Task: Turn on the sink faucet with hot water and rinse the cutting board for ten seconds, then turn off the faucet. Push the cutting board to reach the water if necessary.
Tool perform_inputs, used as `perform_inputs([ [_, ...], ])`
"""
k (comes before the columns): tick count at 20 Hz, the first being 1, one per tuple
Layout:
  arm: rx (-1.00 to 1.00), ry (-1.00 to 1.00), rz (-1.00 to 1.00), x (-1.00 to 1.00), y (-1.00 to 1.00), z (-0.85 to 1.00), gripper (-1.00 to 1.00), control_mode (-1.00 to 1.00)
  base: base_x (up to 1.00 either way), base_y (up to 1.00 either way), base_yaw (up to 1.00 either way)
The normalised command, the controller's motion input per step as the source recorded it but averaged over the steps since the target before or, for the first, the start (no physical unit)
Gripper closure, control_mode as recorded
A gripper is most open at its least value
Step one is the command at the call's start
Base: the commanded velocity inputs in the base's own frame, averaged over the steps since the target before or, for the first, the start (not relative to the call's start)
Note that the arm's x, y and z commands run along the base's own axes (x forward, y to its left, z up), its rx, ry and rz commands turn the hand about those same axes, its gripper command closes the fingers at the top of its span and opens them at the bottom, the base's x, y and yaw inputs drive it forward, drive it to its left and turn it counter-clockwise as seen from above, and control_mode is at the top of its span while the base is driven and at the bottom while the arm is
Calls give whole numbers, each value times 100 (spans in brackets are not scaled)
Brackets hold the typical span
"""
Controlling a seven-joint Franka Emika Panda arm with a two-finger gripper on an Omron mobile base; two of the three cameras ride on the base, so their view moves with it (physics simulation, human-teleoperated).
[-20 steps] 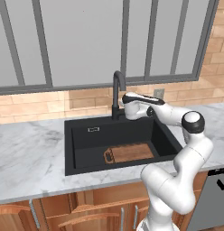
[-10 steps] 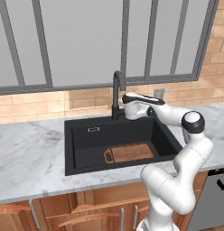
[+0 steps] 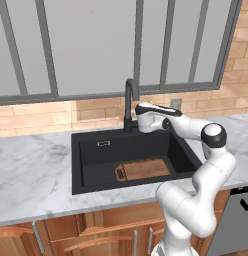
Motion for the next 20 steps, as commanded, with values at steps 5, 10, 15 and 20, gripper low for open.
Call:
perform_inputs([
  [5, 0, 0, 0, 0, 0, 0, 100, -100, 0, 0, 0],
  [10, 0, 0, 0, 0, 0, 0, 100, -100, 0, 0, 0],
  [15, 0, 0, 0, 0, 0, 0, 100, -100, 0, 0, 0],
  [20, 0, 0, 0, 0, -1, 0, 100, -100, 0, 0, 0],
])
